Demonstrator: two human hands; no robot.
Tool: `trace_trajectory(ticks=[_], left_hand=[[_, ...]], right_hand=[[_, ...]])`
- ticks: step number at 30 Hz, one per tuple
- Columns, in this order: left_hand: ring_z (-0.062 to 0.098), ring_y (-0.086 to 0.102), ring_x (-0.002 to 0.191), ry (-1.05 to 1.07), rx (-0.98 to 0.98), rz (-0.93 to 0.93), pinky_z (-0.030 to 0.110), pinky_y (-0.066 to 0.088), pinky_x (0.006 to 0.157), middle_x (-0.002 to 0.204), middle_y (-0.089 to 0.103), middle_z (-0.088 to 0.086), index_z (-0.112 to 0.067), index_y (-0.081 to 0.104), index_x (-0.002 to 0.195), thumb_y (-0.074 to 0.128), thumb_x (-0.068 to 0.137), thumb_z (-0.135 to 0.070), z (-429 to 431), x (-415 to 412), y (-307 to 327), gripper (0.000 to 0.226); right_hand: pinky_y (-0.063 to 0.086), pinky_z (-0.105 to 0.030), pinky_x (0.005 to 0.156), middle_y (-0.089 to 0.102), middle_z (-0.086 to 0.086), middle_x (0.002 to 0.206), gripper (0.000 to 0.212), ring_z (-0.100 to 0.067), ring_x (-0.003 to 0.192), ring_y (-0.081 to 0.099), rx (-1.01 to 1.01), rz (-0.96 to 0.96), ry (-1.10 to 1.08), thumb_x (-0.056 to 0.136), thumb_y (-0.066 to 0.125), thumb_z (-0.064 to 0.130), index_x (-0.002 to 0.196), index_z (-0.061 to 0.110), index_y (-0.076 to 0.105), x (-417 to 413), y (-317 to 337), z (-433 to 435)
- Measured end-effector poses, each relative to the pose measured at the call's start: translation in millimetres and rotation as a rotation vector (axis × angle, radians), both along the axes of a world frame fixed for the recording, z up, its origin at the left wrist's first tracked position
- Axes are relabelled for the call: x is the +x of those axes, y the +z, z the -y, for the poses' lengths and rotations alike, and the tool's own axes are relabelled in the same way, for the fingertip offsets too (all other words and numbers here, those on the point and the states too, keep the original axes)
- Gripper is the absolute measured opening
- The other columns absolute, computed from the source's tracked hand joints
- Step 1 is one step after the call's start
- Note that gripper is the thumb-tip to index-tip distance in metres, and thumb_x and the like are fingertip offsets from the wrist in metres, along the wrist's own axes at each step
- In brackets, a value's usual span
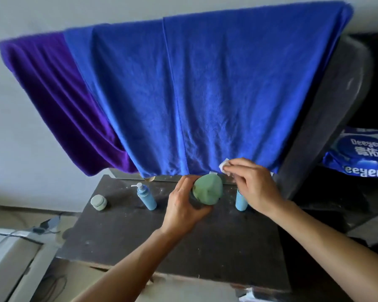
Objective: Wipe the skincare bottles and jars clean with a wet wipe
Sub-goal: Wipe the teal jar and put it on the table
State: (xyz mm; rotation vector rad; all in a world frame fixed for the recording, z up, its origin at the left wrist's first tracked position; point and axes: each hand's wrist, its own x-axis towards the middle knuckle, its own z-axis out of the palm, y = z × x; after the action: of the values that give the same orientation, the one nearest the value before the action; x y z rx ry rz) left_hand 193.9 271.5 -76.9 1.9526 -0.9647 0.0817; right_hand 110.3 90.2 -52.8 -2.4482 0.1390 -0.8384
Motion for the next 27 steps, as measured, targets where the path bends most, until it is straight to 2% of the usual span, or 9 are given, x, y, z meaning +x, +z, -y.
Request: trace_trajectory(ticks=[4, 8, 11, 13, 17, 19, 22, 24, 27], left_hand=[[0.003, 0.063, 0.082, 0.004, -0.005, -0.069, 0.023, 0.051, 0.073, 0.089, 0.067, -0.009, -0.025, 0.060, 0.106, 0.085, 0.060, -0.031, -10.2, -11.5, 23.4, 0.053], [-0.002, 0.065, 0.077, 0.017, -0.050, -0.111, 0.017, 0.051, 0.069, 0.081, 0.070, -0.012, -0.025, 0.063, 0.102, 0.088, 0.059, -0.030, -22.2, -16.5, 44.0, 0.050], [-0.005, 0.063, 0.080, 0.011, -0.037, -0.112, 0.012, 0.048, 0.069, 0.082, 0.069, -0.016, -0.032, 0.060, 0.101, 0.089, 0.058, -0.034, -35.7, -16.3, 49.0, 0.052], [-0.004, 0.062, 0.080, 0.022, -0.019, -0.099, 0.015, 0.049, 0.070, 0.082, 0.068, -0.016, -0.032, 0.059, 0.101, 0.089, 0.057, -0.036, -42.1, -16.4, 49.3, 0.054], [0.004, 0.063, 0.082, -0.014, -0.033, -0.060, 0.025, 0.052, 0.073, 0.087, 0.067, -0.009, -0.028, 0.060, 0.102, 0.087, 0.057, -0.031, -44.1, -23.1, 53.6, 0.053], [0.005, 0.063, 0.082, -0.031, -0.040, -0.015, 0.024, 0.051, 0.073, 0.090, 0.064, -0.008, -0.026, 0.061, 0.105, 0.086, 0.057, -0.030, -42.3, -27.0, 57.4, 0.054], [0.003, 0.062, 0.081, -0.005, -0.072, 0.008, 0.016, 0.048, 0.070, 0.090, 0.063, -0.008, -0.027, 0.063, 0.104, 0.086, 0.057, -0.029, -39.3, -26.8, 66.2, 0.052], [0.003, 0.062, 0.080, 0.041, -0.079, 0.013, 0.017, 0.047, 0.068, 0.090, 0.063, -0.008, -0.024, 0.064, 0.102, 0.086, 0.056, -0.031, -39.0, -21.4, 67.2, 0.051], [0.003, 0.063, 0.078, 0.083, -0.073, -0.022, 0.019, 0.049, 0.069, 0.086, 0.066, -0.009, -0.026, 0.062, 0.101, 0.086, 0.056, -0.038, -40.3, -19.6, 65.9, 0.052]], right_hand=[[0.049, -0.025, 0.089, 0.068, -0.004, 0.110, 0.025, -0.017, 0.099, 0.064, -0.061, 0.145, 0.035, 0.086, 0.055, 0.000, 0.103, 0.008, 0.071, -17.6, 34.4, -35.7], [0.049, -0.029, 0.092, 0.068, -0.004, 0.113, 0.021, -0.019, 0.103, 0.062, -0.145, 0.151, 0.109, 0.086, 0.059, -0.002, 0.101, 0.007, 0.072, -40.5, 35.9, -65.2], [0.052, -0.034, 0.086, 0.068, -0.002, 0.109, 0.020, -0.017, 0.100, 0.064, -0.149, 0.081, 0.139, 0.084, 0.060, 0.000, 0.095, 0.010, 0.073, -64.8, 27.1, -63.3], [0.053, -0.035, 0.082, 0.069, -0.001, 0.105, 0.019, -0.016, 0.097, 0.065, -0.130, 0.040, 0.096, 0.083, 0.059, 0.002, 0.093, 0.011, 0.074, -74.3, 29.0, -61.4], [0.051, -0.022, 0.084, 0.068, 0.000, 0.107, 0.023, -0.011, 0.094, 0.065, -0.015, 0.134, 0.047, 0.085, 0.054, 0.004, 0.098, 0.009, 0.072, -65.4, 60.5, -70.5], [0.050, -0.019, 0.085, 0.067, 0.001, 0.109, 0.025, -0.007, 0.094, 0.064, 0.038, 0.154, 0.066, 0.087, 0.052, 0.005, 0.101, 0.009, 0.072, -52.2, 75.8, -76.6], [0.050, -0.025, 0.090, 0.067, 0.002, 0.114, 0.027, -0.009, 0.102, 0.061, -0.058, 0.116, 0.120, 0.085, 0.055, 0.002, 0.106, 0.011, 0.070, -45.7, 74.6, -87.0], [0.049, -0.024, 0.090, 0.067, 0.001, 0.115, 0.029, -0.012, 0.102, 0.062, -0.167, 0.096, 0.192, 0.084, 0.059, -0.002, 0.106, 0.012, 0.070, -55.2, 63.8, -85.6], [0.050, -0.019, 0.085, 0.069, 0.006, 0.107, 0.027, -0.005, 0.097, 0.064, -0.111, 0.068, 0.256, 0.082, 0.062, -0.005, 0.097, 0.014, 0.072, -70.1, 57.6, -66.5]])
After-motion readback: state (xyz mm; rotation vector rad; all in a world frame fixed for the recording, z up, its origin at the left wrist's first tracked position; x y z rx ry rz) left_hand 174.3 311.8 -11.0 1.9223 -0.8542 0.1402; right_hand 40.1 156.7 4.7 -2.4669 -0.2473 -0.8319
